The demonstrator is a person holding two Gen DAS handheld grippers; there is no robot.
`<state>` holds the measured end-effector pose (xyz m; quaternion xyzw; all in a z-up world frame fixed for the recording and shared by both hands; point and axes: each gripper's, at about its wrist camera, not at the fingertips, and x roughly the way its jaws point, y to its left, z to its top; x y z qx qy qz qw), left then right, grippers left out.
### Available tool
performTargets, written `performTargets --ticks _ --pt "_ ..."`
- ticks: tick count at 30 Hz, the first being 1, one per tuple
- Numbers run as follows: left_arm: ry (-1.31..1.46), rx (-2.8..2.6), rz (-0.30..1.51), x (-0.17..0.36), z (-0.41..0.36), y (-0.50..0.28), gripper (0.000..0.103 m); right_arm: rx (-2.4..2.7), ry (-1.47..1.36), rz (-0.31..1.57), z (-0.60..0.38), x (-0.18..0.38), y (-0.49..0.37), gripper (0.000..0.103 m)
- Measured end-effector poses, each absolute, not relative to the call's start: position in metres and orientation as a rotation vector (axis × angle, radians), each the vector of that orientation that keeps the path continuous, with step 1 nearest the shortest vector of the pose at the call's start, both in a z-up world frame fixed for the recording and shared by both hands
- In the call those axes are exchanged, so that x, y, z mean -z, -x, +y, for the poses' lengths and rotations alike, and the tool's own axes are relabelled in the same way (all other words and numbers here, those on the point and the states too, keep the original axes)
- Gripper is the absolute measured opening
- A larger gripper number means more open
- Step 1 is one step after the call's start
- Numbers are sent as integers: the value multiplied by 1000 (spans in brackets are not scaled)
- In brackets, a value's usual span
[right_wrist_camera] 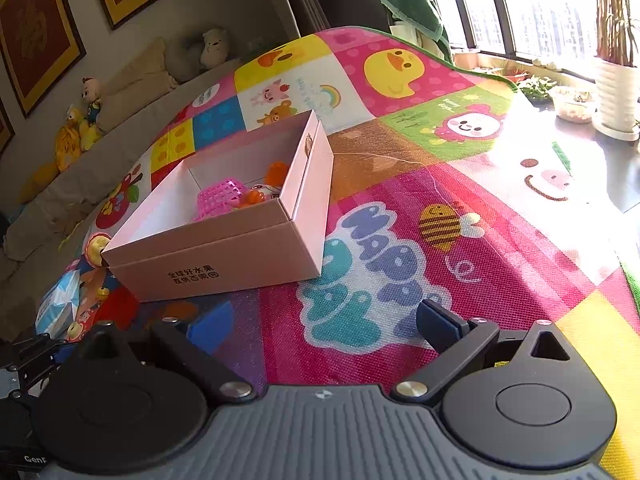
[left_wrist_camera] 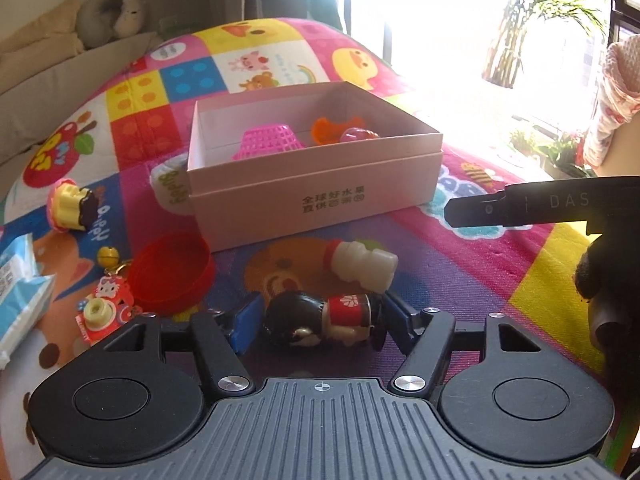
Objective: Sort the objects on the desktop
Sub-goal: 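Grasp the black-and-red doll figure with the left tool, then lift the doll with the left tool while the right tool grasps the white bottle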
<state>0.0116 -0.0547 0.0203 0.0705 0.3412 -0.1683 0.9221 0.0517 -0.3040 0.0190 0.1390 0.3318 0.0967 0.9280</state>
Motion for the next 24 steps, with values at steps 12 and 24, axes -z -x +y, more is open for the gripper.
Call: performTargets --ticks 12,24 --pt "-84 212 716 -22 -2 32 71 -482 131 724 -200 -31 -48 57" --pt "-72 176 738 -15 -2 29 75 -493 163 792 -193 -32 -55 25"
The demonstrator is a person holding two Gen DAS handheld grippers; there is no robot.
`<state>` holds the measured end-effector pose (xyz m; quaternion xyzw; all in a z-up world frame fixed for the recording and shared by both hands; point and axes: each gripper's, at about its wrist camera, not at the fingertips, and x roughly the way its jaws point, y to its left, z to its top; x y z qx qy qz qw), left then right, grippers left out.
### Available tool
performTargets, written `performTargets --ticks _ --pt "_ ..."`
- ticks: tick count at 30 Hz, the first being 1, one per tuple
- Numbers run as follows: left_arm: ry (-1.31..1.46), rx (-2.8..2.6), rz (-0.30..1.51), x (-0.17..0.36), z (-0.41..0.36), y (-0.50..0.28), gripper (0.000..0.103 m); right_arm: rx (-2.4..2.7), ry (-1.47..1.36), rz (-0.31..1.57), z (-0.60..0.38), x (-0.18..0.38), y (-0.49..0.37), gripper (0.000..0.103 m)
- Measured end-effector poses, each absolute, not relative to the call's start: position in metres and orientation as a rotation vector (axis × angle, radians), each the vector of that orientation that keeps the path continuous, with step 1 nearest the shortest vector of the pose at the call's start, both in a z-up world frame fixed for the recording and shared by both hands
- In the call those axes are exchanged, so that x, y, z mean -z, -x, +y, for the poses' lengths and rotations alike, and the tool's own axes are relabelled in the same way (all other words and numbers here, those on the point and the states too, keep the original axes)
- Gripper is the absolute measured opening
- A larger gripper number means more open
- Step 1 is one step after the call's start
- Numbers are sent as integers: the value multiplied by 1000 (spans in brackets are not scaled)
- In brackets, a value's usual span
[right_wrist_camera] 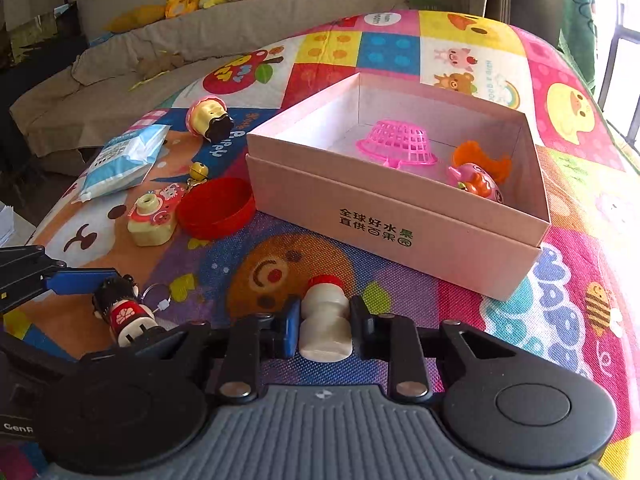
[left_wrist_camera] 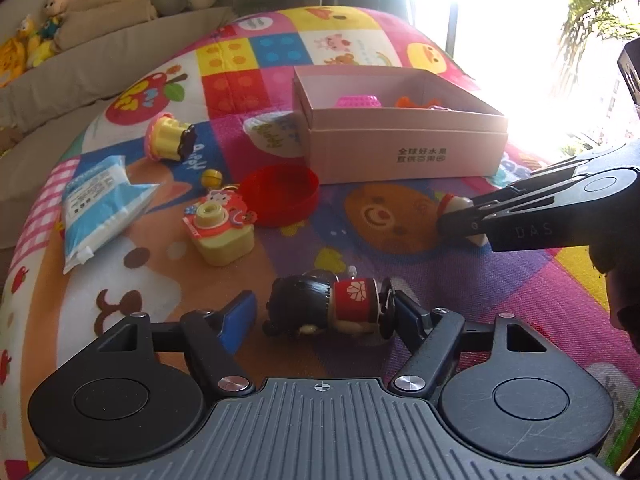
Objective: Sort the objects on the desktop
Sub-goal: 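Lift the doll with the left tool while the right tool grasps the white bottle, then carry the doll and bottle over the pink box and open both tools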
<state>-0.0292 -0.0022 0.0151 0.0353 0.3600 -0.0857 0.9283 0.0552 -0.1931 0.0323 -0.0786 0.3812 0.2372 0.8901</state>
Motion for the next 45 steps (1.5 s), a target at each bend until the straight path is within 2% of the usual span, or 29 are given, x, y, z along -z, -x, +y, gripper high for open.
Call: performTargets --ticks 2,7,15,19,26,28,31,33,41,44,45 --pt "-71 184 734 -17 -4 30 70 -497 168 802 -201 -35 -48 25" --pt "-87 204 692 -31 -12 31 70 -495 150 781 -230 -57 -31 25" --pt "-136 240 381 -124 -31 -3 70 -364 -30 465 -299 -168 -29 25" --pt "-128 270 345 -143 -46 -41 69 -303 -72 366 -318 -193 -30 25" --pt "-136 272 435 -112 -78 -108 71 -279 -91 437 -318 -174 -55 25" --pt "-99 247 468 -103 -70 -111 77 -273 -86 455 -316 -168 -61 25" --pt "-76 258 476 -90 -53 -86 91 -264 -79 468 -317 -162 -66 25" --pt "-78 259 492 -78 -41 -62 94 -263 -80 479 -317 -158 -71 25" --pt "-72 169 592 -36 2 4 95 -330 -118 613 -279 -142 -136 25" --pt "-62 125 588 -33 19 16 97 -311 -86 605 -256 -141 -169 25" --pt "-52 105 585 -34 25 18 97 -292 -63 577 -248 -140 -176 32"
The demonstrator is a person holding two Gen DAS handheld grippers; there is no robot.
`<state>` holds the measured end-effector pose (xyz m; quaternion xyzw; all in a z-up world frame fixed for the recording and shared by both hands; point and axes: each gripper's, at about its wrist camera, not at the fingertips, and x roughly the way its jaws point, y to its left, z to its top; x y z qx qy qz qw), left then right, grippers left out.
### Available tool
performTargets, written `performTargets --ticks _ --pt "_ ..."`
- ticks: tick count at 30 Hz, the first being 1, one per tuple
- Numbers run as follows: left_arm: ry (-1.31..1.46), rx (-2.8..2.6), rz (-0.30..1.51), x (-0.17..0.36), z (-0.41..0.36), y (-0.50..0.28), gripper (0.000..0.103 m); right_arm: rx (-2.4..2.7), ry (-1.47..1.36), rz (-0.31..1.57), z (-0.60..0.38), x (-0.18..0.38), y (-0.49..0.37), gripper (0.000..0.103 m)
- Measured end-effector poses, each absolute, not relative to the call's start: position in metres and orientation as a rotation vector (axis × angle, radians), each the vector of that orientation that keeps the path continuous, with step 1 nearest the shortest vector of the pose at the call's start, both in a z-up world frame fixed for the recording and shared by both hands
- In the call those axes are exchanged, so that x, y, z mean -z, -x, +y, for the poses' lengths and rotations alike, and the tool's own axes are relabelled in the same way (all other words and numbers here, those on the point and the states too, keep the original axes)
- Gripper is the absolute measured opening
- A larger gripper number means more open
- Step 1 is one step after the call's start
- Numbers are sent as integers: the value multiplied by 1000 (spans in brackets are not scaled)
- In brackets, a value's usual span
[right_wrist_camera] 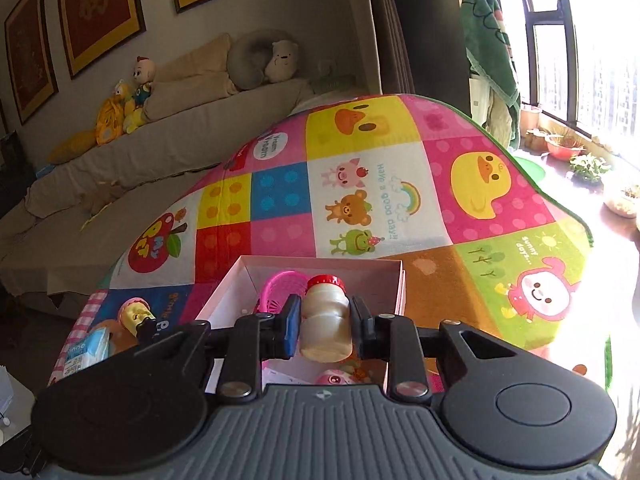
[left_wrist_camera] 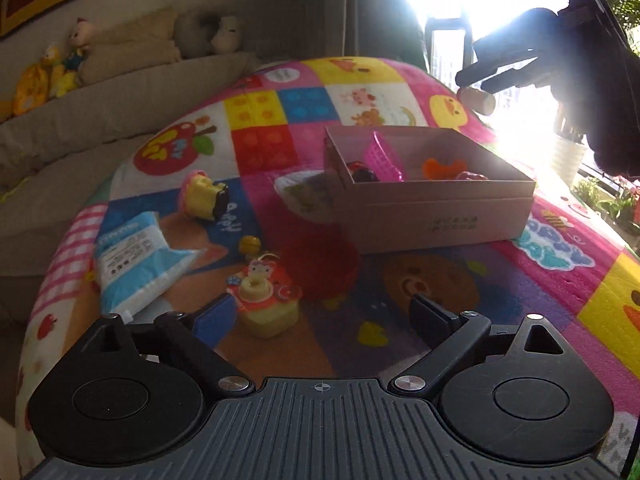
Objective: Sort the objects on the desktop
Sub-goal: 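Carry the doll and bottle over the pink box and open both tools, then grasp the yellow pink-lidded jar with the left tool while the right tool approaches the red lid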
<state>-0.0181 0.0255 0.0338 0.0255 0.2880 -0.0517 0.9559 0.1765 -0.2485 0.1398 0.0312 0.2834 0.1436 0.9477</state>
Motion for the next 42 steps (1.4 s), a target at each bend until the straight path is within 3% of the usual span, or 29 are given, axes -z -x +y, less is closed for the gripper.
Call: performTargets --ticks 2,8,10,12,17,22,36,42 --pt "-30 60 578 -36 39 21 97 -242 -7 550 -232 -136 -188 50" --pt "14 -58 575 -34 71 24 99 -405 142 531 -172 -120 -147 50" --pt "39 -91 577 -33 80 25 99 -478 253 507 -148 -105 -118 47" --pt "65 -114 578 -33 89 24 99 -583 332 532 -128 -89 -93 32" --pt "109 -161 569 -38 103 25 99 -719 510 561 -83 -46 -57 32" --pt "111 -154 568 -43 104 25 99 -736 490 625 -69 -31 -69 32" --pt "45 45 655 -25 57 -12 100 -649 317 779 -180 -34 -41 33" --pt "63 98 728 -12 38 -41 100 -465 195 768 -241 -34 -40 44"
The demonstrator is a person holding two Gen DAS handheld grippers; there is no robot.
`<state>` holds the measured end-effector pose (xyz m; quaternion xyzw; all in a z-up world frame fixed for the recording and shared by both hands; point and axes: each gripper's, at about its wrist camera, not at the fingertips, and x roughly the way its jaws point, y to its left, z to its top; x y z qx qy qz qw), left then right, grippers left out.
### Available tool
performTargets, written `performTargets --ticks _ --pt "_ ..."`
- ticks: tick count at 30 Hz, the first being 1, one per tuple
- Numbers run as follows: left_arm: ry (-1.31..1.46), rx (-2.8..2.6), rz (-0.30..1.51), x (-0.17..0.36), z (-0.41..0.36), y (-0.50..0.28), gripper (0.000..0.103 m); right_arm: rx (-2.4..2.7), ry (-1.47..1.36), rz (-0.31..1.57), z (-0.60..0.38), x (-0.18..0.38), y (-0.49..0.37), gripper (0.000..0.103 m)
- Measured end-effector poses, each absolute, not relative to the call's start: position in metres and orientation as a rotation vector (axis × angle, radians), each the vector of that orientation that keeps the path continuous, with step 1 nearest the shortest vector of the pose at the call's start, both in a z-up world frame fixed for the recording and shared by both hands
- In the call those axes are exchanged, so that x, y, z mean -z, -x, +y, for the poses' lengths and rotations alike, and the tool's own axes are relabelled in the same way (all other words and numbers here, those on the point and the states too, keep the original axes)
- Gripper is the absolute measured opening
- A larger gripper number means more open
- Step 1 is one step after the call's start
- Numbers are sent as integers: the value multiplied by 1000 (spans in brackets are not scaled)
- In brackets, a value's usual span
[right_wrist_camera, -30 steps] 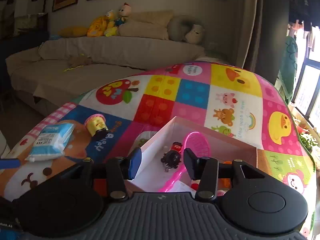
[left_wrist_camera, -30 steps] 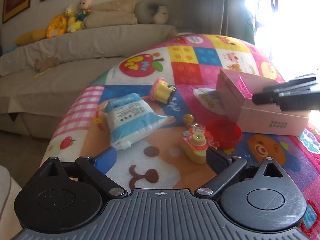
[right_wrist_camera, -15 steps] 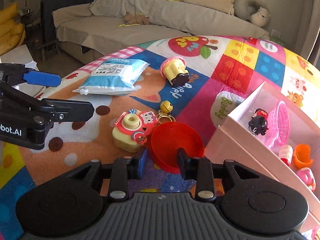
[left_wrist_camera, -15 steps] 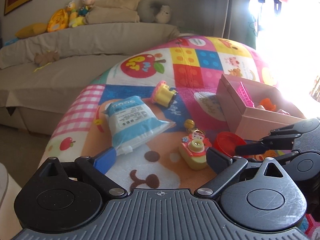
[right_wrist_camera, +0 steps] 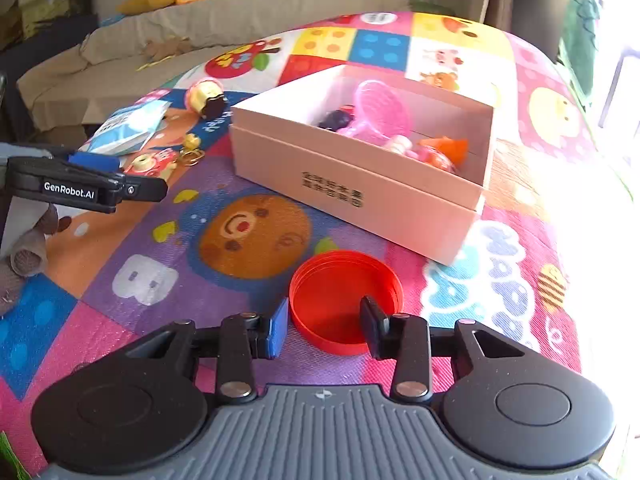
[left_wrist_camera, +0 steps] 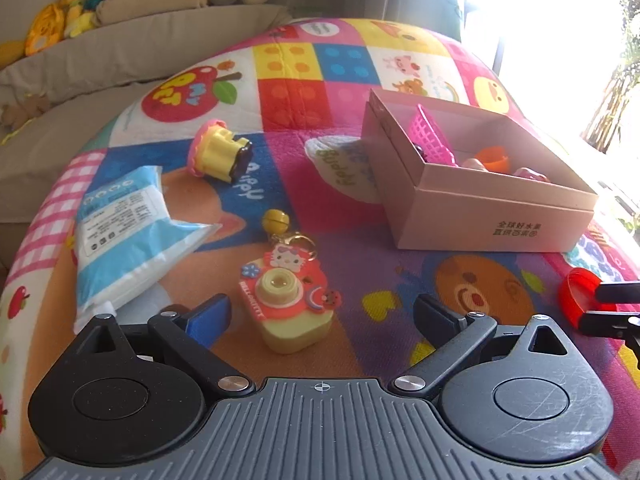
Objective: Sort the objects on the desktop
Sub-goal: 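Grasp the yellow pink-lidded jar with the left tool while the right tool approaches the red lid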
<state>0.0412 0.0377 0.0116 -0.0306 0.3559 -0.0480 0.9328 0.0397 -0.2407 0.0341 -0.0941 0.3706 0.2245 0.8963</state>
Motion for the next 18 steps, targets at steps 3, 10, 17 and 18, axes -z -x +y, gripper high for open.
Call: performTargets --ticks 3,10,17,18 --pt "89 218 742 -15 28 -42 101 -409 120 718 -258 -37 -39 57" --pt "-70 -17 582 -50 37 -82 101 -341 -15 607 -272 -33 -37 62" --pt "-191 -207 657 -29 62 -172 100 -318 -100 559 -281 -31 -35 67" --pt "-196 -215 669 -25 63 -178 100 -310 -115 558 -283 -31 -36 67"
